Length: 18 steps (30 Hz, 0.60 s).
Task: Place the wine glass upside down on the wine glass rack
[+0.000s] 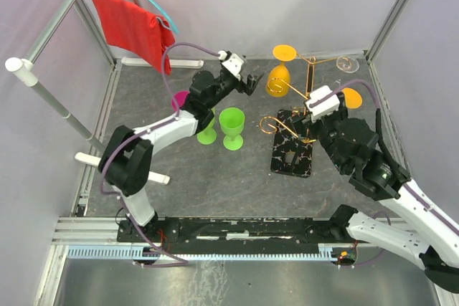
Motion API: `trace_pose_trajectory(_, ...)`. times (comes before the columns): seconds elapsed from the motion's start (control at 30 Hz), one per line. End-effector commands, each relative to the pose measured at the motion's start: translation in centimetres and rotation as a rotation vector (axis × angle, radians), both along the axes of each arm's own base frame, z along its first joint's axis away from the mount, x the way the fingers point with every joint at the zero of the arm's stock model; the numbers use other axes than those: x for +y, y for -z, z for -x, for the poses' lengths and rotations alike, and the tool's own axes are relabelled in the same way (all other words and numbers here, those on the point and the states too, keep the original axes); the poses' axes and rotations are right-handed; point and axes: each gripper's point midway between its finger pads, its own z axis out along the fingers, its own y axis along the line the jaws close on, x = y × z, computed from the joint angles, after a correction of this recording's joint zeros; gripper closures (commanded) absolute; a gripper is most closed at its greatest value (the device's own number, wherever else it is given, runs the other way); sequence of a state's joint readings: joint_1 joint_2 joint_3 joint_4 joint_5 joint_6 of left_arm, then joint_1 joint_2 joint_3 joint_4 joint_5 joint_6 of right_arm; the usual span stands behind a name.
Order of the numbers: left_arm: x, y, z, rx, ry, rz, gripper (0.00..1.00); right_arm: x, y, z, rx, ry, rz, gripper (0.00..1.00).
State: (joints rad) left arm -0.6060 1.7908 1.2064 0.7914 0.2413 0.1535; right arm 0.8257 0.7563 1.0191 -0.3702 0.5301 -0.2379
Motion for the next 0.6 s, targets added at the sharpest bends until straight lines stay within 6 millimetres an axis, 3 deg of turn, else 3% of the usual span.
trace_pose_trajectory(0.0,4.6,-3.2,0.0,-0.035,-0.182,-0.064,0.13,2.5,-2.0,0.5,0.035,-0.099,-0.104,0.14)
trace_pose_trajectory(0.17,8.7,-4.5,1.2,0.028,-0.306,-0.114,0.12,6.3,-2.3,0.5,0.109,-0.223,-0.183,0.15)
trace_pose_trajectory(0.3,12.3,-6.9,2.8,0.113,-0.431,-0.110,0.12,9.0,-2.8,-0.2,0.159,-0.282,-0.201,0.16)
trace_pose_trajectory(0.57,17.2,-9.6,7.7,0.335,-0.548,-0.038,0.11,13.7,-3.8,-2.9,0.216,-0.353,-0.139,0.17)
